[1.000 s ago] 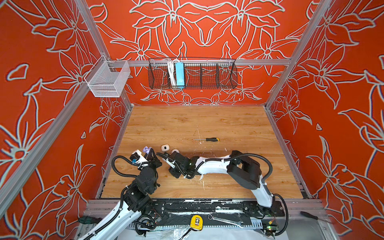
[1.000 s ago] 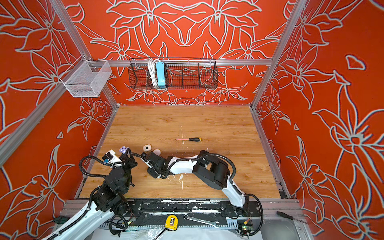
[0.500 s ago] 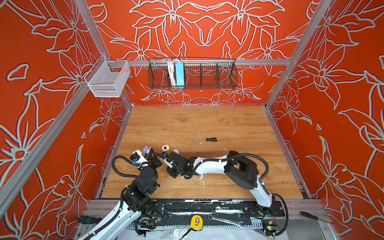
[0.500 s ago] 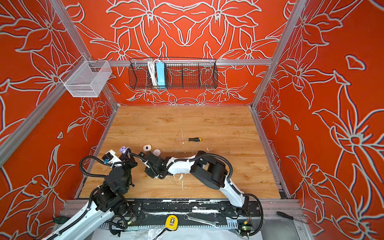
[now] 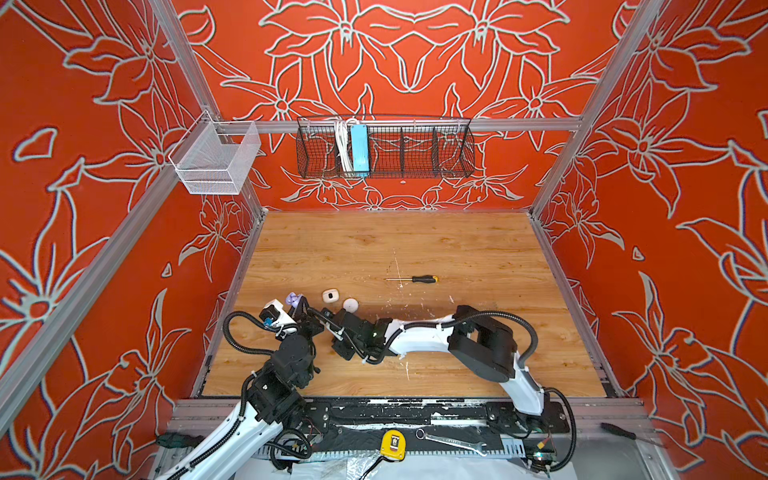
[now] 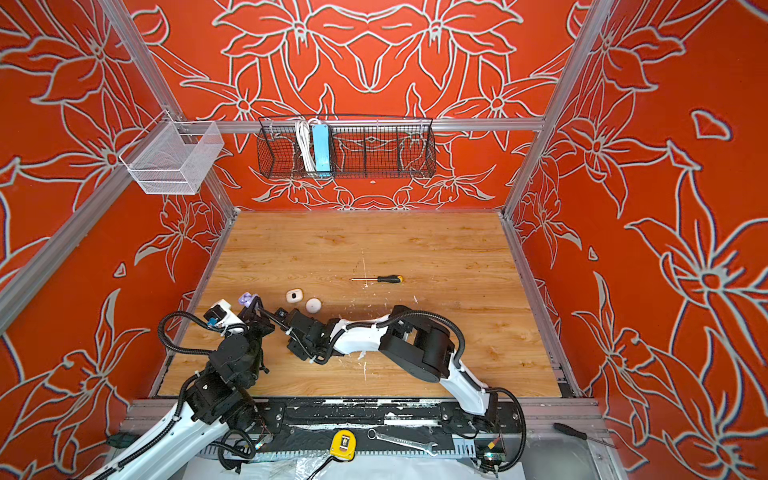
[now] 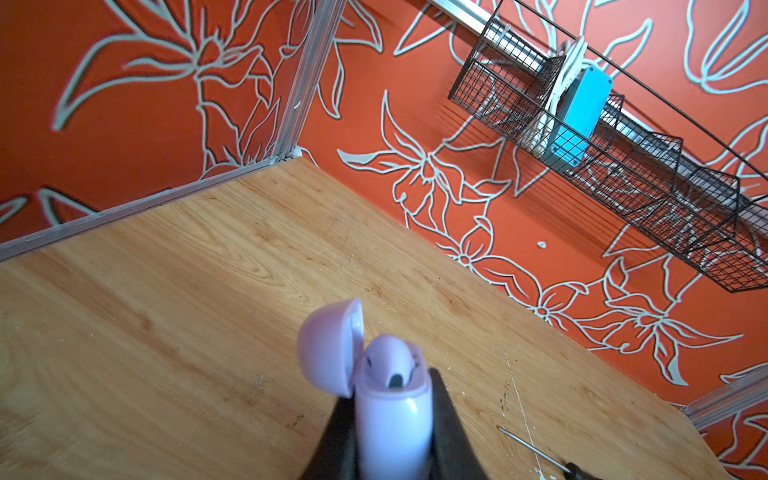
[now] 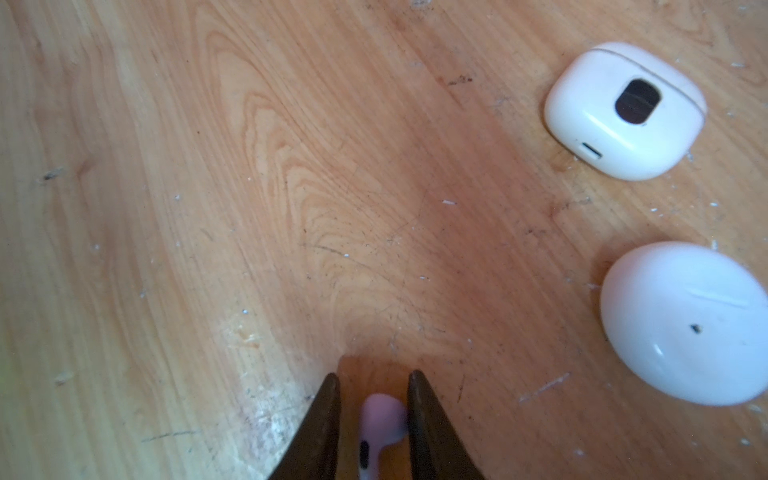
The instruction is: Insert the wireless bluetooth earbuds into the charging case
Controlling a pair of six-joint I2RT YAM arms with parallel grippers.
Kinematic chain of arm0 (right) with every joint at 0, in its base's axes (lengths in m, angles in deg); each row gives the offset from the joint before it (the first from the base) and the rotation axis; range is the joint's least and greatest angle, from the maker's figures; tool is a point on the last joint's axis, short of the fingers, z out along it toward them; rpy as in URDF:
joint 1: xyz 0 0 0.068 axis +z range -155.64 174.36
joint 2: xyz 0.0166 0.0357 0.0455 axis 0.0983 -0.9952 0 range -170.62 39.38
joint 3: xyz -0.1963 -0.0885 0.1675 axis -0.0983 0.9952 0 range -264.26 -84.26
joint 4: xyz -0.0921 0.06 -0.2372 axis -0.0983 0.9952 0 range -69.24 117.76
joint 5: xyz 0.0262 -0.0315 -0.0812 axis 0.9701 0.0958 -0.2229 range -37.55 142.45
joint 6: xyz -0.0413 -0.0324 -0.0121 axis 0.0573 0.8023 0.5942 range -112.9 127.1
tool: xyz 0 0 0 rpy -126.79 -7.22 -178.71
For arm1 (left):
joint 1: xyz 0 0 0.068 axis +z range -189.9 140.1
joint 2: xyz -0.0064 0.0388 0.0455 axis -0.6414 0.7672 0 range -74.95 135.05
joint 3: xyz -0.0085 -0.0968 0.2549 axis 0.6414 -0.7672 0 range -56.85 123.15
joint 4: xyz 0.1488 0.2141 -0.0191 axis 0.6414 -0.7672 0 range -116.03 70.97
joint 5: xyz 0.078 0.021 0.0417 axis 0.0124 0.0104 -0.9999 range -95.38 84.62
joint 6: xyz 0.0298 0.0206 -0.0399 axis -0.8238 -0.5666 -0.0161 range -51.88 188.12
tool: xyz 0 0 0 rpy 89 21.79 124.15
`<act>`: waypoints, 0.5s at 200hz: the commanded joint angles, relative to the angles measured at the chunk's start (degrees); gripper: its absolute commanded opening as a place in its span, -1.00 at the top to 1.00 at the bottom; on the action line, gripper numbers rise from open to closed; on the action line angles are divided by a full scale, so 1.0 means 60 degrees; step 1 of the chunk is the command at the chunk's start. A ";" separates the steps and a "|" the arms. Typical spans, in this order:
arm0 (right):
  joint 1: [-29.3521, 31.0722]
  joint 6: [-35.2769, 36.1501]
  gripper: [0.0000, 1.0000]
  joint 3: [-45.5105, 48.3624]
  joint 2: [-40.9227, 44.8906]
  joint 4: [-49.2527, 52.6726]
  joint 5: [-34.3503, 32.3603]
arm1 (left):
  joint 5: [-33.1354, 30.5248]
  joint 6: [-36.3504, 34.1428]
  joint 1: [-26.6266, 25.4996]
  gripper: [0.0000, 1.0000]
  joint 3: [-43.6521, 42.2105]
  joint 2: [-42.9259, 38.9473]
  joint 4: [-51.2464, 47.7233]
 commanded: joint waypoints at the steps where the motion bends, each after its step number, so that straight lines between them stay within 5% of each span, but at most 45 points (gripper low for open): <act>1: 0.0124 -0.0065 0.40 0.0279 0.0031 0.0493 -0.0334 | -0.0069 0.0100 0.0054 1.00 -0.0059 -0.0115 0.0207; 75: 0.0139 -0.0139 0.32 0.0511 0.0209 0.0428 -0.0269 | -0.0025 0.0099 0.0055 1.00 -0.0064 -0.0075 0.0272; 100: 0.0130 -0.0213 0.47 0.0474 0.0136 0.0429 -0.0247 | -0.0010 0.0057 0.0044 1.00 -0.0067 -0.0044 0.0301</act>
